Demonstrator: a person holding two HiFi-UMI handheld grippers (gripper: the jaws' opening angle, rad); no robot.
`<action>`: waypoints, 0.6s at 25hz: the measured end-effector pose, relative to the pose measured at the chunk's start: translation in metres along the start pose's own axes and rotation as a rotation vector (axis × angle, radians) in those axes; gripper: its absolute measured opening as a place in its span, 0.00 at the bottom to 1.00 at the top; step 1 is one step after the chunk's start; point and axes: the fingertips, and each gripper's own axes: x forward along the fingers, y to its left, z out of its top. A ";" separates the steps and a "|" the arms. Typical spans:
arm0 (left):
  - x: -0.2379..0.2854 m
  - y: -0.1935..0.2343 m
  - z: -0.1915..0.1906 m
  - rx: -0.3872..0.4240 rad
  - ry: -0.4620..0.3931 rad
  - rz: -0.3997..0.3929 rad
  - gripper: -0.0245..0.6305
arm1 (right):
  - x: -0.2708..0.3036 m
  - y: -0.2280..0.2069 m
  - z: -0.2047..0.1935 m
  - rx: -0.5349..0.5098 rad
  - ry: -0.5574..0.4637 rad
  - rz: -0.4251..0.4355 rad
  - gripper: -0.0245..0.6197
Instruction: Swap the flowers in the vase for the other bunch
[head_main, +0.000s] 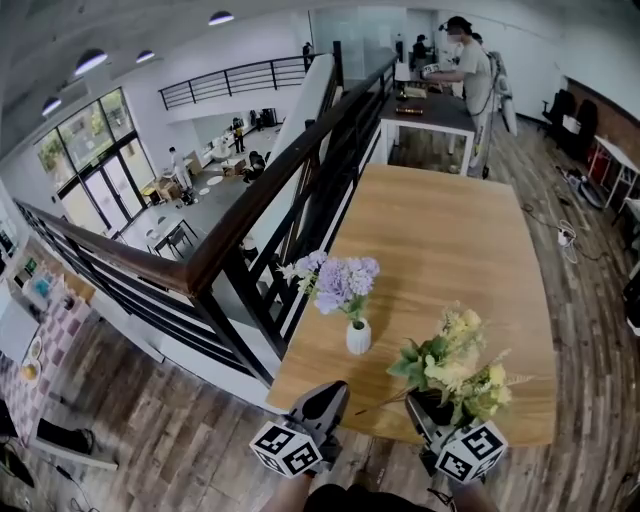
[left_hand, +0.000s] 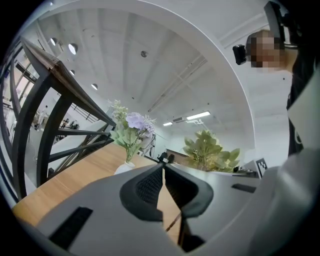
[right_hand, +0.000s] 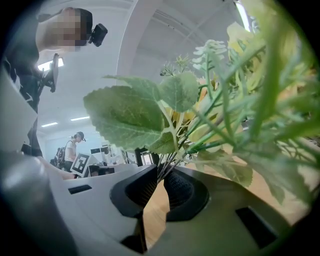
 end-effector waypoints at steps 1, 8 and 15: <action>0.002 0.002 0.000 -0.001 0.000 0.004 0.07 | 0.001 -0.002 -0.001 0.000 0.002 0.000 0.13; 0.020 0.015 -0.003 -0.010 0.015 0.000 0.07 | 0.006 -0.014 -0.002 0.006 0.012 -0.016 0.13; 0.052 0.042 -0.002 -0.009 0.019 -0.022 0.07 | 0.024 -0.035 -0.006 0.001 0.019 -0.037 0.13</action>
